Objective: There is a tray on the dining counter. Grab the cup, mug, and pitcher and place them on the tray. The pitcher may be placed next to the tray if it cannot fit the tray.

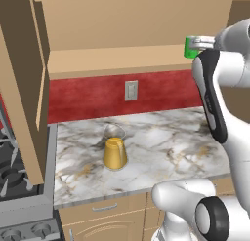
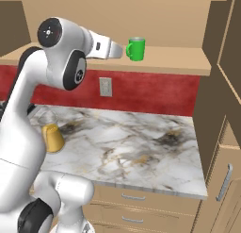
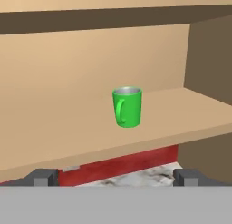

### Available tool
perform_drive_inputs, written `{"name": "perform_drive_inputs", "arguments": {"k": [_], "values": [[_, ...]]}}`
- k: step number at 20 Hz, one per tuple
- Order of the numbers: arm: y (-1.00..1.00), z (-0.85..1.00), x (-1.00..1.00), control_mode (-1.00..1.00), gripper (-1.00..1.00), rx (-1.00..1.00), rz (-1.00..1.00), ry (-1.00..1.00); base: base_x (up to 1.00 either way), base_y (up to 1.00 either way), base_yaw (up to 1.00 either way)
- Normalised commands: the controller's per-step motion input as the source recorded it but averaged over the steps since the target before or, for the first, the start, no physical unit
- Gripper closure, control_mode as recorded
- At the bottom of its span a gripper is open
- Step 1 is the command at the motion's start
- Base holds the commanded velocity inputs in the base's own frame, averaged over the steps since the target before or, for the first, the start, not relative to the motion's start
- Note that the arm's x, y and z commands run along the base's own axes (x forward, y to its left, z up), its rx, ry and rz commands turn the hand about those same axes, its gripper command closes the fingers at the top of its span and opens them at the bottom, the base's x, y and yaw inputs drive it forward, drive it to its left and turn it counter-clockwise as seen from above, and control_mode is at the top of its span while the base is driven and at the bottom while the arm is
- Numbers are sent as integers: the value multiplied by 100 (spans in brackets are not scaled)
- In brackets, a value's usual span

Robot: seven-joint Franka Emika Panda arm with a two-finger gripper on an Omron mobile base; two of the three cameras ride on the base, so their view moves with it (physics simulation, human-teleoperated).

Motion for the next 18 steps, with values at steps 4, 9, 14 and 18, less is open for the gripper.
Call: {"name": "perform_drive_inputs", "arguments": {"k": [4,9,14,18], "values": [[-16,0,11,-100,-100,0,0,0,0,0,0],[-3,-4,10,-100,-100,-1,0,0,0,0,0],[0,-11,13,-100,-100,-2,0,0,0,0,0],[0,-12,19,-100,-100,-1,0,0,0,0,0]]}}
